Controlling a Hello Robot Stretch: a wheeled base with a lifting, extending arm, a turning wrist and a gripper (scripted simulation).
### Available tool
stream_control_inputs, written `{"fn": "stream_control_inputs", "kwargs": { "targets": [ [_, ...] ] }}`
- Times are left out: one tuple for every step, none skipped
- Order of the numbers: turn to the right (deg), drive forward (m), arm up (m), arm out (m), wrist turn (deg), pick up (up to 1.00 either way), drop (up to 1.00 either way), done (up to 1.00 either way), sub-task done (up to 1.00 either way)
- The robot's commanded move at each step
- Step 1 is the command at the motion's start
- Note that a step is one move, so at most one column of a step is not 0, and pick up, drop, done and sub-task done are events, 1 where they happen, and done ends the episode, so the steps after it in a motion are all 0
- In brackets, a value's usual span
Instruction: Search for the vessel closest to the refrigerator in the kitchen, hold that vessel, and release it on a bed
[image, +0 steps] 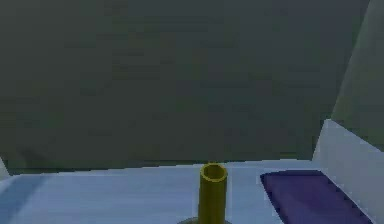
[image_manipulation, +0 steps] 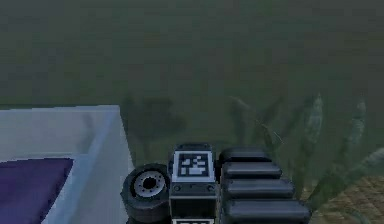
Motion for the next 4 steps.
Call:
{"fn": "stream_control_inputs", "kwargs": {
  "targets": [
    [-45.0, 0.0, 0.0, 0.0, 0.0, 0.0, 0.0, 0.0, 0.0],
    [-15.0, 0.0, 0.0, 0.0, 0.0, 0.0, 0.0, 0.0, 0.0],
    [0.0, 0.0, 0.0, 0.38, 0.0, 0.0, 0.0, 0.0, 0.0],
    [0.0, 0.0, 0.0, 0.0, 39.0, 0.0, 0.0, 0.0, 0.0]
  ]
}}
